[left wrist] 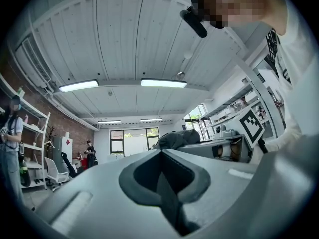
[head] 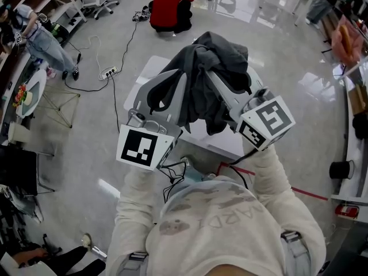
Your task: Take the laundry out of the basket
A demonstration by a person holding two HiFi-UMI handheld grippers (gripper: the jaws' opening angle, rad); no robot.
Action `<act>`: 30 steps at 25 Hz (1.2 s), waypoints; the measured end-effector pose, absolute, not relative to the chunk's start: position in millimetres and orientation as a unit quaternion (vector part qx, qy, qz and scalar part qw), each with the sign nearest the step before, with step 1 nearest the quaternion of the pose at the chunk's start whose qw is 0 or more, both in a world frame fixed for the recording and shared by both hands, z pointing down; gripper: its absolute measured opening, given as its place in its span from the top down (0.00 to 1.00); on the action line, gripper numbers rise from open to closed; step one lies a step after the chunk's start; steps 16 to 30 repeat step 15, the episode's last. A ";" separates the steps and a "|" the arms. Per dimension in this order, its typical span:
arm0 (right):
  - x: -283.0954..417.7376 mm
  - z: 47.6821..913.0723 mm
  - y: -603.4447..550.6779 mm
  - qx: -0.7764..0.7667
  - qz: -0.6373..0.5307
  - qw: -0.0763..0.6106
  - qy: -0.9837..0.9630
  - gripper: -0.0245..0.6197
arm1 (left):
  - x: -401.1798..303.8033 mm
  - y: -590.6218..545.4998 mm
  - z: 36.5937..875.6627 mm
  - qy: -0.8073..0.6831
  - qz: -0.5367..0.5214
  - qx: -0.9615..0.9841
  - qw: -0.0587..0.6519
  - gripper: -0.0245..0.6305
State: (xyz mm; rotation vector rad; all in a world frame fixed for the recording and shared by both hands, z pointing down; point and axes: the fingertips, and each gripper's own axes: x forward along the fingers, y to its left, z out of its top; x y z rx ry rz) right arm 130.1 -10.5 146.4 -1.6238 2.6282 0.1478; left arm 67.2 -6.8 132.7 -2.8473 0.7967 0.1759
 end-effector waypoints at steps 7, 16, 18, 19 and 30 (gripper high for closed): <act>128.0 136.2 -6.4 -0.523 0.054 0.027 0.850 0.76 | 65.0 -5.4 122.8 0.270 0.061 -0.957 0.091 0.96; 129.0 137.6 -0.7 -0.522 0.063 0.027 0.850 0.76 | 69.0 -0.8 127.9 0.267 0.063 -0.958 0.087 0.96; 129.0 137.6 -0.7 -0.522 0.063 0.027 0.850 0.76 | 69.0 -0.8 127.9 0.267 0.063 -0.958 0.087 0.96; 129.0 137.6 -0.7 -0.522 0.063 0.027 0.850 0.76 | 69.0 -0.8 127.9 0.267 0.063 -0.958 0.087 0.96; 129.0 137.6 -0.7 -0.522 0.063 0.027 0.850 0.76 | 69.0 -0.8 127.9 0.267 0.063 -0.958 0.087 0.96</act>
